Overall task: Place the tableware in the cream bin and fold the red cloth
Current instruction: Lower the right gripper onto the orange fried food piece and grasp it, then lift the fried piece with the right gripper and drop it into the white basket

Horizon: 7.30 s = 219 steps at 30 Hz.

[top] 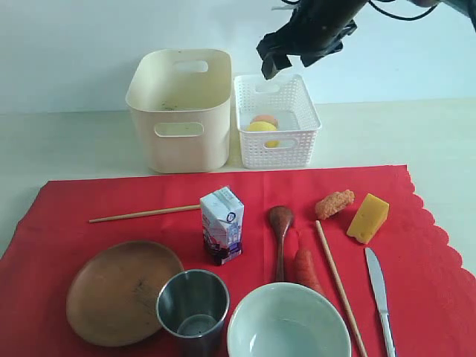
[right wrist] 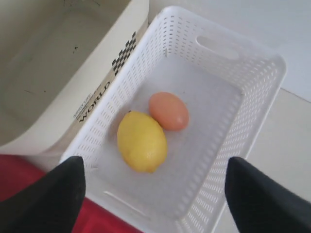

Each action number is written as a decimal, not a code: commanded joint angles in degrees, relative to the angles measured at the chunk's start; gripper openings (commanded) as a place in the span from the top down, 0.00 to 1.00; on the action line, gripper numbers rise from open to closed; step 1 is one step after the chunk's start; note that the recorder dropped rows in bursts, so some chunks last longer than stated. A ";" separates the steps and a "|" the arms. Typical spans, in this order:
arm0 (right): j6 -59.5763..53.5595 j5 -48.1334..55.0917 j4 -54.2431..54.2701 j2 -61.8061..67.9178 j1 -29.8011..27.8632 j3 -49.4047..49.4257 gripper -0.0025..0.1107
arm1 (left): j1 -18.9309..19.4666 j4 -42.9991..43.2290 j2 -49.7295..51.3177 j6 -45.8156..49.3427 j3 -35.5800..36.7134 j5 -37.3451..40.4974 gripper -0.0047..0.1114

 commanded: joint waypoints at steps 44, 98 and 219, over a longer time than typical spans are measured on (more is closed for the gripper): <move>-11.73 5.27 -2.41 -23.77 -0.19 30.60 0.37 | 0.16 -0.14 -0.36 -0.10 0.16 -0.34 0.96; -62.24 -4.84 -8.46 -4.65 -0.19 39.09 0.38 | 0.16 -0.14 -0.36 -0.10 0.16 -0.34 0.96; -20.03 -39.19 13.62 -8.59 -0.19 33.62 0.44 | 0.16 -0.14 -0.36 -0.10 0.16 -0.34 0.96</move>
